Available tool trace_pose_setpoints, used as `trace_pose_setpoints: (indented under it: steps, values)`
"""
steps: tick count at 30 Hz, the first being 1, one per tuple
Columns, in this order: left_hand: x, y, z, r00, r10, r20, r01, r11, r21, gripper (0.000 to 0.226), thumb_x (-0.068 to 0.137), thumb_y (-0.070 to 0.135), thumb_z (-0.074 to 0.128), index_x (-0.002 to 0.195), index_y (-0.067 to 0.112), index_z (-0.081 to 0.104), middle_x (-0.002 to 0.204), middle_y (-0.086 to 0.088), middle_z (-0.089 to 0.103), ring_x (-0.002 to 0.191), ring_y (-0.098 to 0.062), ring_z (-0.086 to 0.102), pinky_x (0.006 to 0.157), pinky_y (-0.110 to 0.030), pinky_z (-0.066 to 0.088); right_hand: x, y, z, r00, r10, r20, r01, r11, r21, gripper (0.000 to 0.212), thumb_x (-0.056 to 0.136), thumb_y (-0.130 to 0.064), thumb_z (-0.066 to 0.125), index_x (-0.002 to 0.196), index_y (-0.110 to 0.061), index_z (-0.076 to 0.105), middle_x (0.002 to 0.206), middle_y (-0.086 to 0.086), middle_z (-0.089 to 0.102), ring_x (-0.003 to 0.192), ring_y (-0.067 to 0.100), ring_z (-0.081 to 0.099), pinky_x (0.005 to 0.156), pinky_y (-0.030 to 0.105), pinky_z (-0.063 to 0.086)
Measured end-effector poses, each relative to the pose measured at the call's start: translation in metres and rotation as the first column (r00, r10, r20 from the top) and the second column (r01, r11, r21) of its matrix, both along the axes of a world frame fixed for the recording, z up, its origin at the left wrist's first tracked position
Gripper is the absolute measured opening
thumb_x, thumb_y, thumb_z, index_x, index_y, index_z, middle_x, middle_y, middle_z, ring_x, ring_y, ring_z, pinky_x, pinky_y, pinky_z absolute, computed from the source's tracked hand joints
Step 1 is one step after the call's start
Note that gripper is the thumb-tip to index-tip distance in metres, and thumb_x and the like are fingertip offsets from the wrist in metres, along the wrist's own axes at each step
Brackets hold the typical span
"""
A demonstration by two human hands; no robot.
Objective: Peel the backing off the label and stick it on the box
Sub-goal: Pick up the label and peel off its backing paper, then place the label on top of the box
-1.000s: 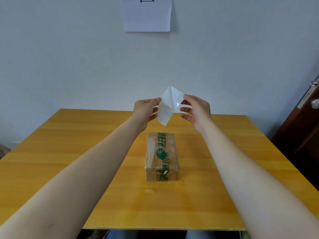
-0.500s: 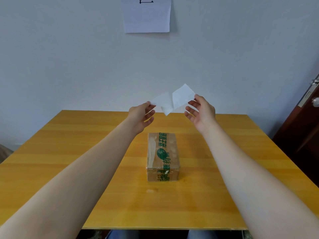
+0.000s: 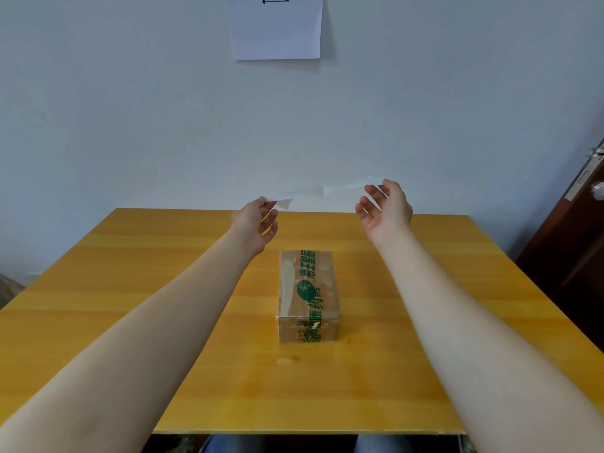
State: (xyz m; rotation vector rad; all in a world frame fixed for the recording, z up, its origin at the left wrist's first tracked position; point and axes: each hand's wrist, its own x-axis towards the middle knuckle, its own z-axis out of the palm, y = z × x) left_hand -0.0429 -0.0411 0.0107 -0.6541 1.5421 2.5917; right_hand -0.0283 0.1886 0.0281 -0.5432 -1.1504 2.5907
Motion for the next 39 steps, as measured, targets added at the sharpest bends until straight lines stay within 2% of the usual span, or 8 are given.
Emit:
trace_pose_setpoints:
  steps: [9, 15, 20, 24, 28, 31, 35, 39]
  values:
    - [0.002, -0.02, -0.011, 0.98, 0.188, 0.058, -0.19, 0.982, 0.026, 0.023, 0.102, 0.013, 0.057, 0.122, 0.005, 0.065, 0.094, 0.0, 0.075, 0.075, -0.016, 0.069, 0.062, -0.03, 0.059, 0.002, 0.001, -0.01, 0.997, -0.071, 0.025, 0.072, 0.996, -0.047, 0.014, 0.1, -0.017, 0.062, 0.109, -0.007, 0.063, 0.087, 0.009, 0.074, 0.061, 0.025, 0.061, 0.053, 0.03, 0.058]
    - [0.001, -0.025, -0.009, 0.938, 0.325, 0.118, -0.313, 0.943, -0.109, 0.042, 0.102, 0.022, 0.06, 0.141, 0.012, 0.049, 0.106, -0.003, 0.055, 0.1, -0.026, 0.061, 0.088, -0.04, 0.063, 0.0, -0.007, -0.014, 0.998, -0.051, 0.023, 0.05, 0.997, 0.064, 0.014, 0.101, -0.018, 0.06, 0.108, -0.007, 0.065, 0.085, 0.009, 0.075, 0.059, 0.025, 0.061, 0.051, 0.03, 0.057]
    - [0.008, -0.013, 0.004, 0.992, 0.102, 0.071, -0.066, 0.915, -0.399, 0.053, 0.099, 0.025, 0.064, 0.148, 0.017, 0.048, 0.139, -0.006, 0.047, 0.113, -0.032, 0.048, 0.096, -0.044, 0.052, 0.0, -0.019, -0.012, 1.0, 0.003, 0.012, -0.006, 0.965, 0.264, 0.013, 0.103, -0.018, 0.061, 0.109, -0.008, 0.067, 0.088, 0.012, 0.075, 0.051, 0.024, 0.061, 0.049, 0.033, 0.057]
    - [0.022, 0.008, 0.017, 0.964, -0.207, -0.168, 0.086, 0.837, -0.54, 0.026, 0.097, 0.032, 0.071, 0.12, 0.021, 0.071, 0.123, 0.003, 0.069, 0.115, -0.023, 0.065, 0.092, -0.041, 0.061, 0.0, -0.03, -0.011, 0.997, 0.073, 0.016, -0.073, 0.883, 0.463, 0.016, 0.105, -0.021, 0.061, 0.111, -0.009, 0.069, 0.096, 0.015, 0.078, 0.047, 0.02, 0.062, 0.05, 0.033, 0.061]
    - [0.031, 0.031, 0.022, 0.829, -0.527, -0.186, 0.18, 0.567, -0.804, 0.056, 0.083, 0.049, 0.081, 0.13, 0.024, 0.064, 0.116, 0.008, 0.068, 0.105, -0.01, 0.068, 0.082, -0.034, 0.061, 0.005, -0.039, -0.006, 0.985, 0.172, 0.025, -0.153, 0.789, 0.595, 0.018, 0.105, -0.031, 0.063, 0.106, -0.016, 0.073, 0.099, 0.007, 0.083, 0.055, 0.019, 0.073, 0.058, 0.037, 0.066]
    - [0.03, 0.04, 0.013, 0.823, -0.526, -0.215, 0.088, 0.492, -0.866, 0.066, 0.079, 0.049, 0.084, 0.134, 0.023, 0.057, 0.115, 0.007, 0.066, 0.103, -0.008, 0.064, 0.077, -0.025, 0.053, 0.011, -0.042, -0.002, 0.976, 0.217, 0.022, -0.183, 0.76, 0.624, 0.021, 0.105, -0.032, 0.065, 0.106, -0.013, 0.074, 0.099, 0.006, 0.084, 0.054, 0.017, 0.073, 0.058, 0.036, 0.065]
    - [0.025, 0.04, 0.005, 0.826, -0.476, -0.301, -0.06, 0.457, -0.888, 0.036, 0.085, 0.035, 0.079, 0.116, 0.02, 0.067, 0.103, 0.01, 0.07, 0.098, -0.006, 0.065, 0.073, -0.018, 0.046, 0.015, -0.039, -0.002, 0.945, 0.327, 0.026, -0.262, 0.707, 0.656, 0.028, 0.099, -0.04, 0.073, 0.107, -0.013, 0.076, 0.098, 0.006, 0.084, 0.067, 0.022, 0.078, 0.062, 0.039, 0.068]
    - [0.021, 0.034, 0.001, 0.878, -0.398, -0.265, -0.003, 0.549, -0.836, 0.018, 0.09, 0.016, 0.068, 0.108, 0.016, 0.071, 0.098, 0.001, 0.073, 0.088, -0.018, 0.068, 0.07, -0.029, 0.053, 0.016, -0.037, -0.006, 0.93, 0.366, 0.037, -0.275, 0.625, 0.731, 0.038, 0.093, -0.051, 0.078, 0.114, -0.019, 0.074, 0.095, 0.004, 0.081, 0.063, 0.019, 0.071, 0.053, 0.03, 0.062]
